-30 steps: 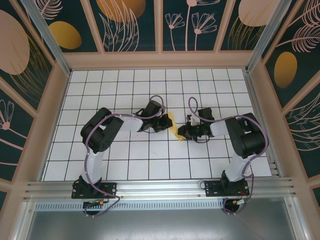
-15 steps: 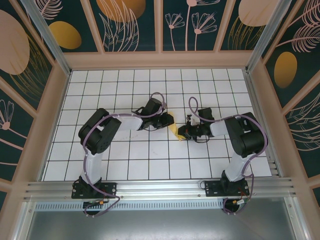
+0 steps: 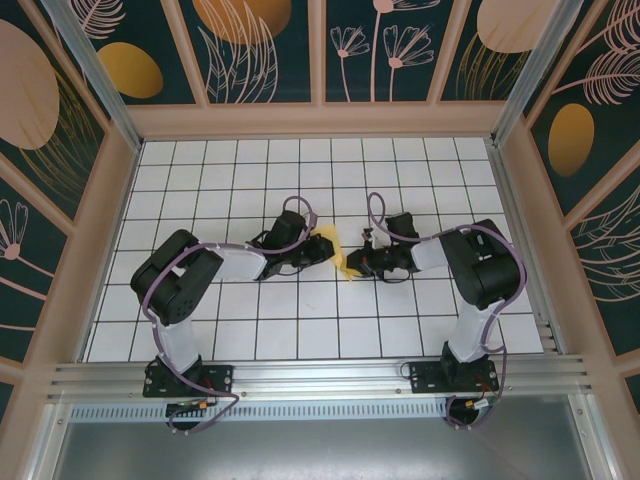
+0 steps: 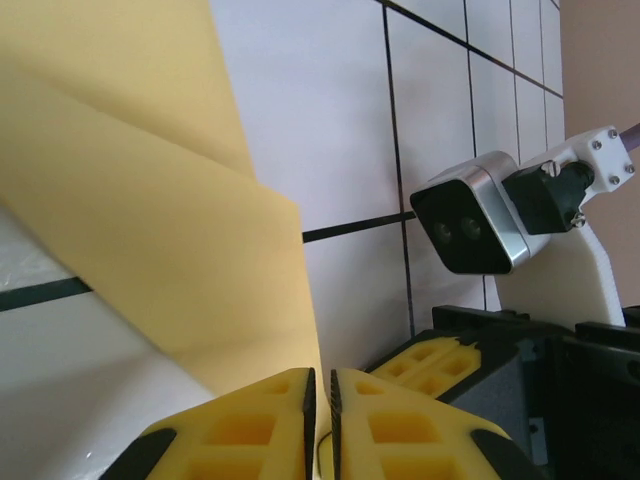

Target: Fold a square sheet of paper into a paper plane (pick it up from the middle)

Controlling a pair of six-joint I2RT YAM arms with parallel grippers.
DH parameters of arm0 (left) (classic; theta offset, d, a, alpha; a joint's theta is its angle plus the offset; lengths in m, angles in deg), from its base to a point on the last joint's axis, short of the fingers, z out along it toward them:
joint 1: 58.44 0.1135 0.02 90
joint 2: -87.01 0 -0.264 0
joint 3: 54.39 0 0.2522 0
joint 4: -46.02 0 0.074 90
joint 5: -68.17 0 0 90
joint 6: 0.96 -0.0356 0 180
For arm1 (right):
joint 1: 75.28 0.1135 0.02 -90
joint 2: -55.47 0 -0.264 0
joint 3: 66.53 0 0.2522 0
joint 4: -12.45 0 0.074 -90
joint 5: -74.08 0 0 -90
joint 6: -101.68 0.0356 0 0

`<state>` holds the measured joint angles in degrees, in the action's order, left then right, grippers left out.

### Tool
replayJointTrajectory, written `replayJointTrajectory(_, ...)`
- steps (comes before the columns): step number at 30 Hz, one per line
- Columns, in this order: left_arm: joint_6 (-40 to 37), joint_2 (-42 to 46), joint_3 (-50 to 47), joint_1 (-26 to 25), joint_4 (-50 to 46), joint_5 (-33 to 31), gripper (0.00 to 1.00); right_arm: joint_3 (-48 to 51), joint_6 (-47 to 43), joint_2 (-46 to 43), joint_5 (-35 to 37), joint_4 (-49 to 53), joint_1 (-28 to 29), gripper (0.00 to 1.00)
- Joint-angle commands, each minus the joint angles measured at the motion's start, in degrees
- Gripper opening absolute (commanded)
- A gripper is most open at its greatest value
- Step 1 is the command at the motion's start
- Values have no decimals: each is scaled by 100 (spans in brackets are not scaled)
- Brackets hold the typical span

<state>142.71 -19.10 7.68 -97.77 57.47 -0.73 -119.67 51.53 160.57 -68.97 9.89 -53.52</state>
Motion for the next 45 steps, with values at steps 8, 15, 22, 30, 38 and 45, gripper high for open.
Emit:
replayJointTrajectory(8, 122, -288, -184, 27, 836, 173, 10, -26, 356, 229, -16, -188, -37, 0)
replayJointTrajectory(15, 65, -543, 10, 31, 614, 191, 7, 10, 457, 311, 11, -196, -78, 0)
replayJointTrajectory(22, 50, -789, 341, 30, -21, -16, 5, -17, 396, 329, 39, -103, -80, 0)
replayJointTrajectory(30, 95, -1041, 706, 31, -1212, -403, 3, -406, -607, -67, 488, 959, -84, 12)
replayJointTrajectory(38, 100, -1164, 996, 23, -1570, -476, 3, -471, -1189, -297, 568, 1428, 3, 13)
replayJointTrajectory(45, 109, -1175, 1032, 30, -1710, -537, 3, -404, -1208, -208, 848, 1500, 42, 10)
